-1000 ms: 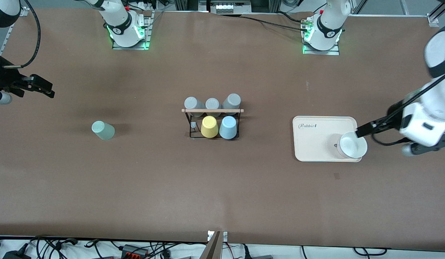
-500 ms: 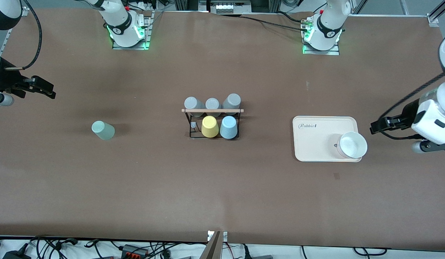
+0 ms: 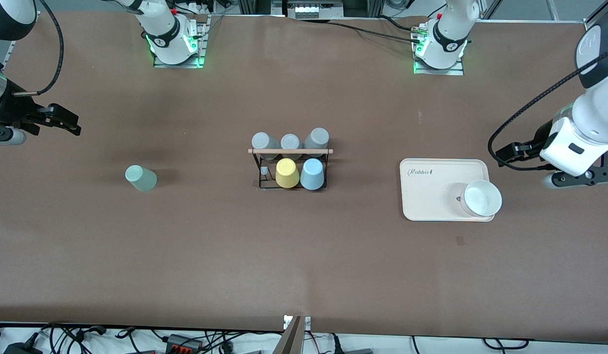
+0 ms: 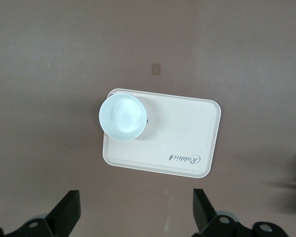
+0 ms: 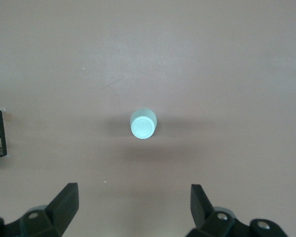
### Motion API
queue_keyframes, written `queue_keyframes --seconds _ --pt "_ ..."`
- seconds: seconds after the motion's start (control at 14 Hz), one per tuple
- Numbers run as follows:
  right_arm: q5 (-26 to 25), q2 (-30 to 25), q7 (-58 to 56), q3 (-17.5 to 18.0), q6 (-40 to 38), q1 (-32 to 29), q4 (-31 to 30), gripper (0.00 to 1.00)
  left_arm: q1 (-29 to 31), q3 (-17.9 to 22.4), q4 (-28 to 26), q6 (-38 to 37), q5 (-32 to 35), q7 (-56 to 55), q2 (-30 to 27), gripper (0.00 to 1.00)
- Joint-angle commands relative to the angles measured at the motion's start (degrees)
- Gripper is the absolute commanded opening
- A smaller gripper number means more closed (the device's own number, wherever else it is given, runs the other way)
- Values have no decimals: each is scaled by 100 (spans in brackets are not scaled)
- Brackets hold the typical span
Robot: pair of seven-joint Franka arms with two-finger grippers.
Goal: Hang scattered cups on rack with three cups
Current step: 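Reach the right gripper toward the teal cup on the table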
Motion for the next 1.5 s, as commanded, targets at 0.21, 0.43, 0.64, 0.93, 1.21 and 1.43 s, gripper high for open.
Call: queue_keyframes --seconds 0.21,0.43,0.64,0.93,1.21,1.43 --pt "89 493 -33 -9 28 32 139 100 31 -73 -263 8 -83 33 -349 100" --pt "80 863 -77 -9 2 50 263 100 49 -73 -280 70 -234 -28 -349 100" --pt "89 960 -16 -9 28 59 272 100 49 -73 -298 61 -234 -29 -349 100" --pt "-17 1337 20 -18 658 121 -122 100 49 -73 -289 70 -234 -29 -349 100" --pt "-17 1794 20 -35 1495 94 -475 100 49 -73 -289 70 -234 -20 -349 100" --pt "-8 2154 29 -35 1934 94 -563 100 49 -73 -289 70 -234 -20 -349 100"
